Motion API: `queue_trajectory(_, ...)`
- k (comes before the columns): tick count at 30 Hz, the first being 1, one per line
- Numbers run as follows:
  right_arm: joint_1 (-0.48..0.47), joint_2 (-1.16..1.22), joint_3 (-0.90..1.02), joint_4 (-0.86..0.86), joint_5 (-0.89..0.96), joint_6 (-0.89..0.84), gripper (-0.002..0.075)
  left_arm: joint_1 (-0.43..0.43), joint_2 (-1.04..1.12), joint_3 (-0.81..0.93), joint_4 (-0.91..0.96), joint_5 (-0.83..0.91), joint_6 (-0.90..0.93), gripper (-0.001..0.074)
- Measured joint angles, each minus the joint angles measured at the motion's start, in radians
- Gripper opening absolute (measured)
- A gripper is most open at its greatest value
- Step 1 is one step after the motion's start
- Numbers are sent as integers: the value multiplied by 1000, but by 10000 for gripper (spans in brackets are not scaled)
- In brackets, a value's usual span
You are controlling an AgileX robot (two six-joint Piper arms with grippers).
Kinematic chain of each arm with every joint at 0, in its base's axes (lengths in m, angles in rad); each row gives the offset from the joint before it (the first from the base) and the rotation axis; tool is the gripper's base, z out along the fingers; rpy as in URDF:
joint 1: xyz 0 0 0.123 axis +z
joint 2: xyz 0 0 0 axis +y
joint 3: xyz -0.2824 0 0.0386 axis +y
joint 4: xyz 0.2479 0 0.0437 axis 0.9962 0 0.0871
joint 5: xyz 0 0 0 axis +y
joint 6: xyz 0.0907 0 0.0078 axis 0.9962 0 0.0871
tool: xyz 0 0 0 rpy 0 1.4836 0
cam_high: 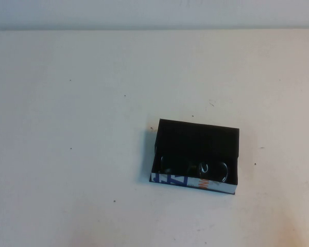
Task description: Take glasses out of glasses case
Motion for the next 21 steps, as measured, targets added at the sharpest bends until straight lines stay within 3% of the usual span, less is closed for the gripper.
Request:
queue_trajectory(15, 0, 0, 0, 37, 0, 0, -18, 0, 0, 0, 0, 0, 0, -4)
queue_trajectory(18, 0, 0, 0, 199, 0, 0, -18, 0, 0, 0, 0, 0, 0, -4)
queue_trajectory(21, 0, 0, 0, 490, -4, 0, -18, 0, 0, 0, 0, 0, 0, -4)
